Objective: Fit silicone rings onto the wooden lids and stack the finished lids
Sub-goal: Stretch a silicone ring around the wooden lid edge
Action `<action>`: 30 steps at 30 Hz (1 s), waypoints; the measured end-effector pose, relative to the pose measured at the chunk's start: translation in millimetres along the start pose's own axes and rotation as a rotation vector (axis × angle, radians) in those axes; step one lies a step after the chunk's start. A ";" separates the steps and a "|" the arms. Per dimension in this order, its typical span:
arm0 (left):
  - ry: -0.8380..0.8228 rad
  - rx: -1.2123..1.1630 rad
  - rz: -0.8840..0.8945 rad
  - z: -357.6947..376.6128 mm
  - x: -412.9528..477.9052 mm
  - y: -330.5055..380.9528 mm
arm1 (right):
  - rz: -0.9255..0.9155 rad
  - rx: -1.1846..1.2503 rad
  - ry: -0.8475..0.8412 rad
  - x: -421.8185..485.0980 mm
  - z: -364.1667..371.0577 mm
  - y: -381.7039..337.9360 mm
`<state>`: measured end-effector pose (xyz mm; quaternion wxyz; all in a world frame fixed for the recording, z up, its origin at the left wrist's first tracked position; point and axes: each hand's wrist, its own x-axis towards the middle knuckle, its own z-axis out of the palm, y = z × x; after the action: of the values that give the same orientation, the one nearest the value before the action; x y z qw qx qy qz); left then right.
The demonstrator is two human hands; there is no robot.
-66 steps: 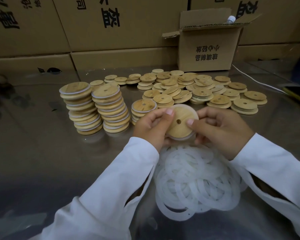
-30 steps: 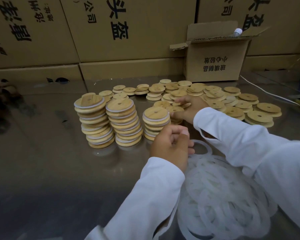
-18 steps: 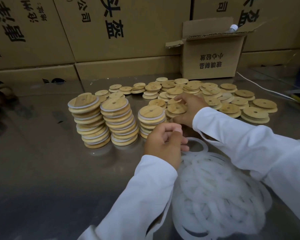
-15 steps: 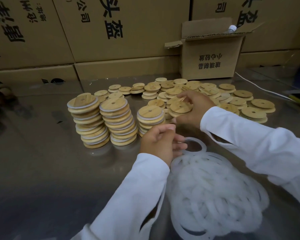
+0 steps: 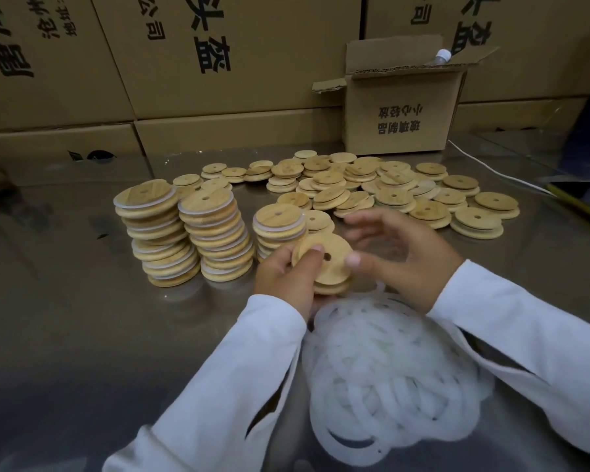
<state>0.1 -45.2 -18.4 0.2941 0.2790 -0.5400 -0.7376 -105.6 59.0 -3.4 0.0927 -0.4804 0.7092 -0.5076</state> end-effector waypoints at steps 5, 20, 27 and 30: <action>0.001 -0.022 0.027 -2.9 1.8 6.2 | 0.281 -0.311 0.153 5.3 -11.6 36.0; 0.004 -0.040 0.141 -3.5 1.7 4.4 | 0.211 -0.340 0.046 2.3 -0.5 30.4; 0.046 -0.062 0.194 -4.3 1.7 5.7 | 0.040 -0.141 0.315 -0.6 -13.5 11.7; 0.041 -0.070 0.177 -4.0 1.7 6.7 | 0.013 -0.098 0.325 -3.9 -17.7 3.8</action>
<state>2.7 -50.6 -13.2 0.3785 0.2350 -0.5304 -0.7212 -116.7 73.3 0.4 -0.0434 -0.3915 0.7417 -0.5429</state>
